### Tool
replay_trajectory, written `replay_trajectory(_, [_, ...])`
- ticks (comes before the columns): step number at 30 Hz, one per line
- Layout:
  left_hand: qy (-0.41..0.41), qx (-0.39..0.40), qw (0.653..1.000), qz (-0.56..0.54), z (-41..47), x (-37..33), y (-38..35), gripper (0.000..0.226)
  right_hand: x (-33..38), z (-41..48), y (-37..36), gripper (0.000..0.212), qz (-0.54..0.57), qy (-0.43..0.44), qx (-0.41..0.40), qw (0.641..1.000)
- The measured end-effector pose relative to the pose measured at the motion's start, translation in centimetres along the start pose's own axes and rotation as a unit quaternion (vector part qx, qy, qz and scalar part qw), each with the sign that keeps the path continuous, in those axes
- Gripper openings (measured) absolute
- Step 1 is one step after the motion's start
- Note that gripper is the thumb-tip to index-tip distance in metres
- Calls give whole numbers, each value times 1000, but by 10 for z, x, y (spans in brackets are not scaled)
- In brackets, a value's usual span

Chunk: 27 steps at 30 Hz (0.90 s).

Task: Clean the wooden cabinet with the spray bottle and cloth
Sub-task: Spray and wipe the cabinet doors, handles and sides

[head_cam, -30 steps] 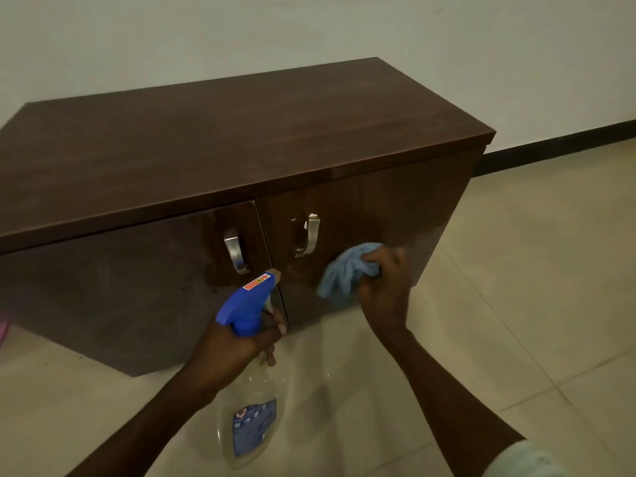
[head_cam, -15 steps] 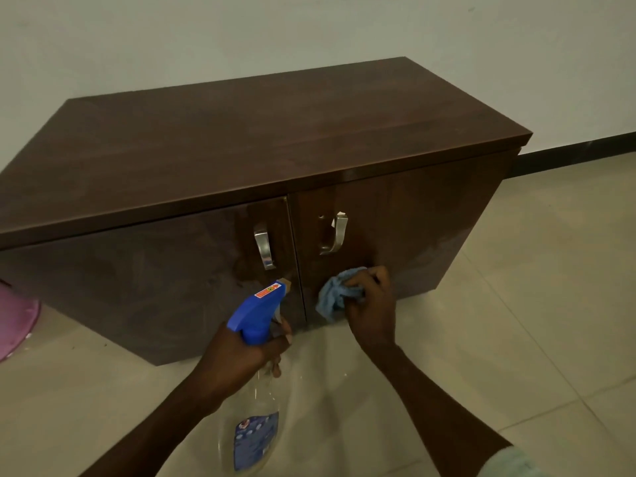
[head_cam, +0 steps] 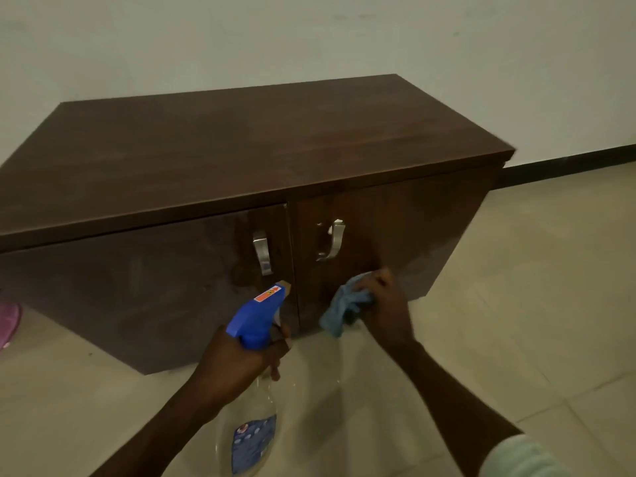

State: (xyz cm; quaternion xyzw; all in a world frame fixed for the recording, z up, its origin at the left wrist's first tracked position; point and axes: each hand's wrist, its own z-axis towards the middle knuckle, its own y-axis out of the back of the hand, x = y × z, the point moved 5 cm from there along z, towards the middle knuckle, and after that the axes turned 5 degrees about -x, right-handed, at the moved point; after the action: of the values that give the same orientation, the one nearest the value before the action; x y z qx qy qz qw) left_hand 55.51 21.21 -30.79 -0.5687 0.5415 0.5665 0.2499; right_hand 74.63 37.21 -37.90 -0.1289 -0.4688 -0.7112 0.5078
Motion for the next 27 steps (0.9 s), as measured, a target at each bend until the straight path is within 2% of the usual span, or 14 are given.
replay_trajectory(2, [-9, 11, 1000, 2, -5, 3, 4, 6, -23, 8, 33, 23, -23, -20, -58, 998])
replay_trajectory(3, [-12, 12, 1000, 4, -6, 4, 5, 7, -34, 13, 55, 19, -29, -61, -122, 990])
replay_trajectory(6, [-4, 15, 1000, 16, -8, 6, 4, 7, -60, 22, 92, 13, -13, -226, -329, 917])
replay_trajectory(8, [2, 14, 1000, 23, -6, 4, 3, 7, -48, 18, 75, 22, 20, -278, -377, 883])
replay_trajectory(10, [2, 9, 999, 36, 0, 0, 0, 8, -19, 9, 41, 41, 73, -292, -346, 889])
replay_trajectory(13, [-9, -11, 1000, 19, 8, -6, -8, 9, 13, -7, 10, 41, 126, -287, -285, 906])
replay_trajectory(17, [-23, 10, 1000, -6, 10, -9, -25, 11, -6, 28, 73, 26, 99, -281, -363, 883])
replay_trajectory(19, [-23, 23, 999, 1, 10, -5, -28, 8, -9, 56, 103, 25, 106, -283, -387, 871])
replay_trajectory(22, [-16, 33, 999, 16, 6, -6, -32, 5, -6, 69, 115, 27, 51, -257, -434, 862])
replay_trajectory(25, [-14, 26, 1000, 10, 8, -11, -31, 7, -41, 42, 87, 26, 108, -401, -409, 813])
replay_trajectory(27, [-21, 17, 1000, 7, 9, -11, -28, 6, -62, 24, 68, 24, 143, -479, -348, 793])
